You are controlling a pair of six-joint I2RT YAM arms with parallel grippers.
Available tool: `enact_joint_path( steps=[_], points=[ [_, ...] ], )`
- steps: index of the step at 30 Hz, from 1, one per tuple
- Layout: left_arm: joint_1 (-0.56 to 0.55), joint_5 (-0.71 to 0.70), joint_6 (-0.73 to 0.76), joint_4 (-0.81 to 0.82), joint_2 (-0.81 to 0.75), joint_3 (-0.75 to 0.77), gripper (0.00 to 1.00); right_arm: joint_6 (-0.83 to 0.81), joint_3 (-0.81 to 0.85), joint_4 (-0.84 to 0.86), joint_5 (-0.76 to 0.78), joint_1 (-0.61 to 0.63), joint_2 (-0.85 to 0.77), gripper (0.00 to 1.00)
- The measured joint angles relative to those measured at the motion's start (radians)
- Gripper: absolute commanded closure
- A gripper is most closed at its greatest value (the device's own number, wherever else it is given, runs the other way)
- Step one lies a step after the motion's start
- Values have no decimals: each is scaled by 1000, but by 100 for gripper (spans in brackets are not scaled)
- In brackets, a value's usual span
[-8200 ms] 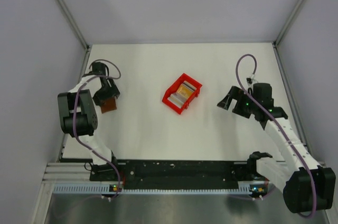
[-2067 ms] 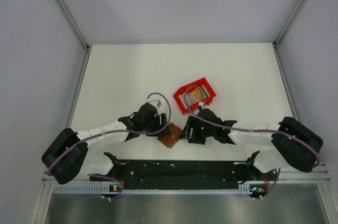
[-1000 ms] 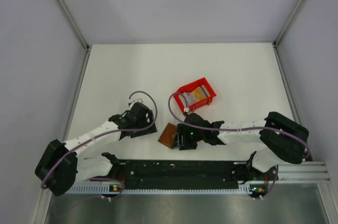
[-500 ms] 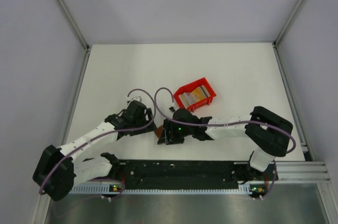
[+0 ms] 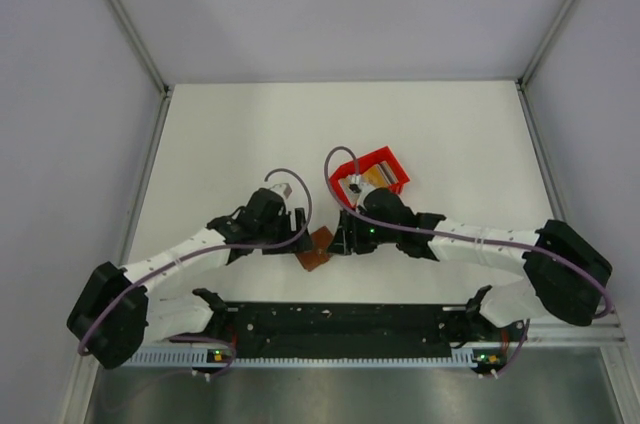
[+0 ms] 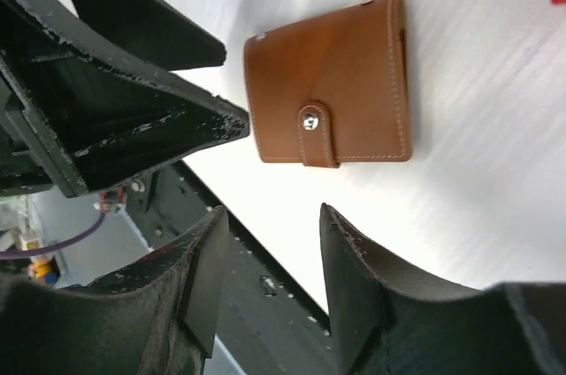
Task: Put the credit cards into the card holder
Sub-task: Open the card holder at the center of the board.
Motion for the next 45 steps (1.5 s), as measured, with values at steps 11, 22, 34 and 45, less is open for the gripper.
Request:
enact_joint_path(
  steps=[11, 22, 34, 45],
  points=[
    [-15, 13, 3, 27, 91, -11, 34, -134, 67, -13, -102, -36, 167, 62],
    [-16, 0, 3, 34, 130, -6, 46, -156, 94, 48, -159, -62, 261, 66],
    [-20, 3, -4, 63, 159, -3, 58, -142, 91, 134, -237, -73, 342, 67],
    [-20, -18, -21, 85, 164, -15, 74, -35, 71, 227, -283, -80, 383, 72]
  ],
)
